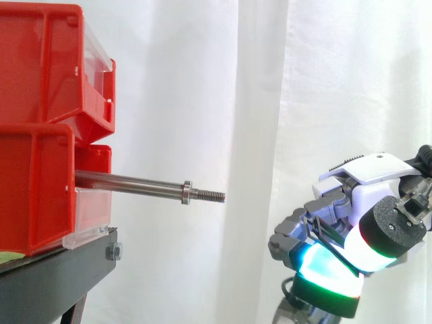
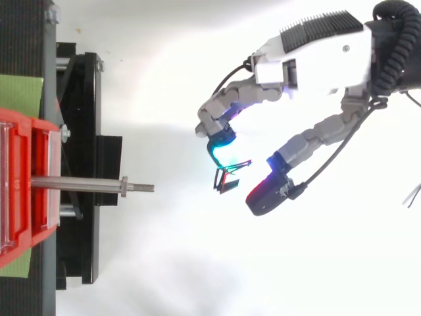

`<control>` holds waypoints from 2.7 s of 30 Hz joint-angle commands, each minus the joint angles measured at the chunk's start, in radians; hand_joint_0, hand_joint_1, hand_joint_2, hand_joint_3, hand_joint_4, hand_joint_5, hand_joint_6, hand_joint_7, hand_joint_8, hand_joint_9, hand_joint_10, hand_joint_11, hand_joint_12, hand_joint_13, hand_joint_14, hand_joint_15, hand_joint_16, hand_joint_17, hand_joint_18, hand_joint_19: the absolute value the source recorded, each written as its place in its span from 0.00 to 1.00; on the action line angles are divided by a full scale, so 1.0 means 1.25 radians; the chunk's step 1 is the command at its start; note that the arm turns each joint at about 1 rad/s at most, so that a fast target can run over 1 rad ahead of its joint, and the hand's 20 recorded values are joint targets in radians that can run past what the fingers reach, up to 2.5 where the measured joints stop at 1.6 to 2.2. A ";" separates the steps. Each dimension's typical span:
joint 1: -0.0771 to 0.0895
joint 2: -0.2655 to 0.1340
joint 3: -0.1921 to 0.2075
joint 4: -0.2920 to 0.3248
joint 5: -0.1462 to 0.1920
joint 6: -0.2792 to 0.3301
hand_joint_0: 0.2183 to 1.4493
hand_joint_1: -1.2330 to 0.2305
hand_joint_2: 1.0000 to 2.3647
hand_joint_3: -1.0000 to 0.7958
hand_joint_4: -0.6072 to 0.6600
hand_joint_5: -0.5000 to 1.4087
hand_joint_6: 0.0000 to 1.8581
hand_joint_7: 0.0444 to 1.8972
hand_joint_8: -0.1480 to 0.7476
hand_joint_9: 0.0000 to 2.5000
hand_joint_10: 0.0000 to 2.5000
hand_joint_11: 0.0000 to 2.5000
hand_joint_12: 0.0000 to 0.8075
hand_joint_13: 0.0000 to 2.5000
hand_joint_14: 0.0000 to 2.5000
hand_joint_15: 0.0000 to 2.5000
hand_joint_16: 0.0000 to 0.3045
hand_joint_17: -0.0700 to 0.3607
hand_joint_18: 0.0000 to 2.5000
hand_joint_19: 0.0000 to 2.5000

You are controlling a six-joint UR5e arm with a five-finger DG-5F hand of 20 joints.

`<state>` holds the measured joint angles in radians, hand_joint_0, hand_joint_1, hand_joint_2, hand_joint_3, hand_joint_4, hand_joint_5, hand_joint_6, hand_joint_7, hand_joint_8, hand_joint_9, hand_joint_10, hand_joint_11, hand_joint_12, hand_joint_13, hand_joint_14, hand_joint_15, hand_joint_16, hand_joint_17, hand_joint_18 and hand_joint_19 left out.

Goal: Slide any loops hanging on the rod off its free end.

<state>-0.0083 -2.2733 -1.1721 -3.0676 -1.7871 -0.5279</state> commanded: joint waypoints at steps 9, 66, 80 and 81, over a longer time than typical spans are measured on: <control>-0.006 0.002 0.000 -0.069 0.018 0.119 0.28 0.44 0.01 0.34 0.67 0.17 0.40 0.75 0.56 0.25 0.00 0.05 0.43 0.24 0.00 0.00 0.17 0.43 0.27 0.05; -0.012 0.001 0.000 -0.080 0.020 0.181 0.31 0.34 0.01 0.39 0.67 0.17 0.38 0.78 0.54 0.26 0.00 0.06 0.43 0.25 0.00 0.00 0.18 0.44 0.28 0.06; -0.012 0.001 -0.001 -0.081 0.020 0.181 0.30 0.36 0.01 0.32 0.68 0.17 0.40 0.75 0.54 0.27 0.00 0.06 0.43 0.25 0.00 0.00 0.17 0.44 0.29 0.06; -0.012 0.001 -0.001 -0.081 0.018 0.181 0.29 0.38 0.00 0.32 0.68 0.17 0.40 0.75 0.55 0.27 0.00 0.06 0.43 0.25 0.00 0.00 0.17 0.44 0.29 0.06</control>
<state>-0.0231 -2.2718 -1.1735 -3.1688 -1.7630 -0.3022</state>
